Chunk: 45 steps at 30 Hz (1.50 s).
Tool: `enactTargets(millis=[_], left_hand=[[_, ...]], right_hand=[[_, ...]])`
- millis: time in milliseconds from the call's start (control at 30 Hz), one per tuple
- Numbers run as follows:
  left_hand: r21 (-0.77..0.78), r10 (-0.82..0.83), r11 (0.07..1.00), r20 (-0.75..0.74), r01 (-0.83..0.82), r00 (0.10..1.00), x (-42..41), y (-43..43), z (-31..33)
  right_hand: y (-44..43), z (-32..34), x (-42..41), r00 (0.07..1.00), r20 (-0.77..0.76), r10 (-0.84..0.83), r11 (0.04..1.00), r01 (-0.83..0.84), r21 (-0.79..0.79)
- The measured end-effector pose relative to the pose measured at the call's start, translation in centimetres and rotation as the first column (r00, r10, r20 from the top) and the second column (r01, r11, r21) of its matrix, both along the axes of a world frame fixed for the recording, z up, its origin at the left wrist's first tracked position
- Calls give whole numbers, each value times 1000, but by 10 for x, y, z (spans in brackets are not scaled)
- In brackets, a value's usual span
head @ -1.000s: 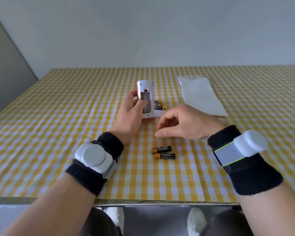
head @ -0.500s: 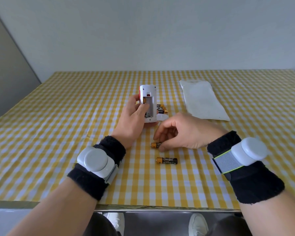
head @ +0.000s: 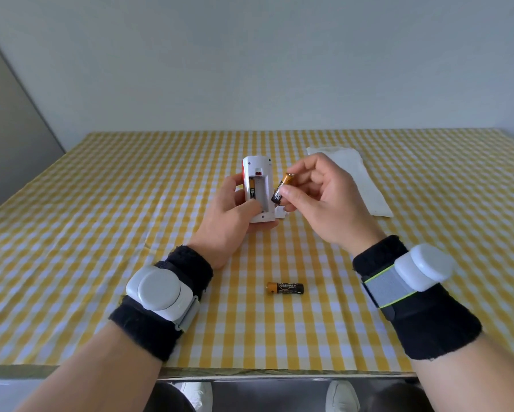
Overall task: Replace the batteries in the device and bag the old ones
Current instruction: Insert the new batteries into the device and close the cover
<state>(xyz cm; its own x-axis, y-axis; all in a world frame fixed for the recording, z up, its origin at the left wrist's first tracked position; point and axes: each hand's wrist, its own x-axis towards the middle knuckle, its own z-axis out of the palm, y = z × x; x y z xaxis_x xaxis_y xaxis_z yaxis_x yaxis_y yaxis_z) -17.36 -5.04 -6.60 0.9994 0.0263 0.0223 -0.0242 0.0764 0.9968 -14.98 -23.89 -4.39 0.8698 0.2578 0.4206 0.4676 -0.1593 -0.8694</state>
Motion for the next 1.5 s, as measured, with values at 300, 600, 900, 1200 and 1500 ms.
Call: enactTargets(millis=[300,600,900,1200,1500], left_hand=[[-25,-65,998,42,66,997,-1,-1,0],[35,-77,997,40,75,996,-1,0,-3],[54,-75,996,26,73,997,-1,-2,-2],[-22,-96,995,10,96,995,1,0,-3],[-48,-3,999,-17,2,1000,2,-4,-1]], right_hand=[[12,-13,-2,963,240,-122,989,139,-54],[11,-17,5,878,452,-156,941,271,-202],[9,-16,5,950,282,-132,959,195,-208],[13,-17,2,958,245,-152,964,198,-177],[19,-17,0,945,304,-118,963,184,-198]])
